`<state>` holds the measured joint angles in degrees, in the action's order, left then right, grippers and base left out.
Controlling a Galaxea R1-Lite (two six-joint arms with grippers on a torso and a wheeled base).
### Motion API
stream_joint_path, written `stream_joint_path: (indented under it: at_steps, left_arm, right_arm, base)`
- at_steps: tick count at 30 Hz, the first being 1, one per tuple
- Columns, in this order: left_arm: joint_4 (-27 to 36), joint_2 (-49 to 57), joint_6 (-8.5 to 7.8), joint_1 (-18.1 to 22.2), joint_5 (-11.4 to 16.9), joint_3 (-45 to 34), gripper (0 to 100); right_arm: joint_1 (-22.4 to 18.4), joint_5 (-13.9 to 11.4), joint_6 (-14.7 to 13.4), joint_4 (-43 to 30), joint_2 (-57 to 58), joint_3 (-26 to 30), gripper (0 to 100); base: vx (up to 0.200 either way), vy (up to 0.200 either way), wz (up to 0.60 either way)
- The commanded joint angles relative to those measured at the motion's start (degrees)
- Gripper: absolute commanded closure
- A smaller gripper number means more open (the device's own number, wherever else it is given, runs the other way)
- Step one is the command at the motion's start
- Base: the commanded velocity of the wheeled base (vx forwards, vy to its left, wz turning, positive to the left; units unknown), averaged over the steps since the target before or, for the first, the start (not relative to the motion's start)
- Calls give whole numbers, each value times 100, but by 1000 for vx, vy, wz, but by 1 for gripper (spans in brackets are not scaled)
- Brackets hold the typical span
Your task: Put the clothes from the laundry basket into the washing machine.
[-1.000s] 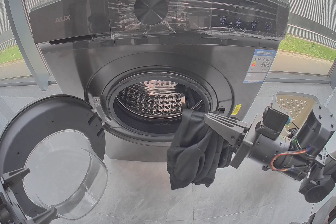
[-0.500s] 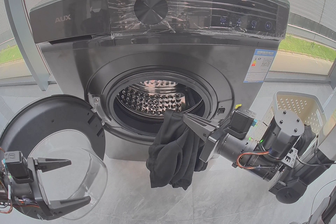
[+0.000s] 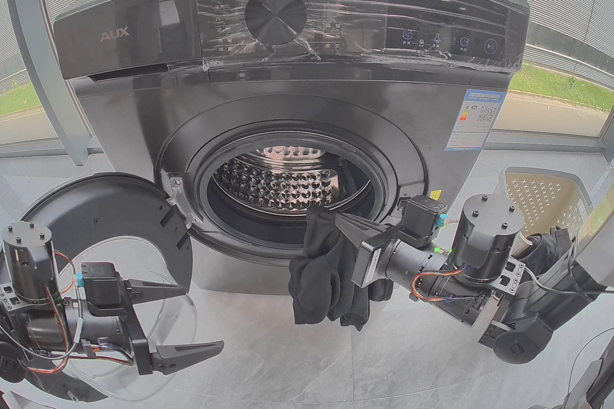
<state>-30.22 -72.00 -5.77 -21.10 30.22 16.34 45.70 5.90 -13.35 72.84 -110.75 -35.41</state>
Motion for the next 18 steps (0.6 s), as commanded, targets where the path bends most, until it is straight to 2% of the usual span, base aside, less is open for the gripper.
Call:
stream_joint_path:
  at_steps: [1, 6, 15, 18]
  left_arm:
    - [-168, -710, 23, -193, -60, 45, 0]
    - [-406, -1097, 181, -368, -69, 115, 0]
    - [-652, -1783, 181, -412, -7, 335, 0]
    - [-810, -1976, 181, -535, -7, 353, 0]
  right_arm:
    - [35, 104, -159, -367, 265, -282, 100]
    - [246, 104, -537, -877, 634, -484, 100]
    - [360, 131, -546, -806, 678, -431, 100]
    - [369, 139, -537, -798, 660, -431, 100]
  base:
    - [0, 0, 0]
    - [0, 0, 0]
    - [0, 0, 0]
    - [0, 0, 0]
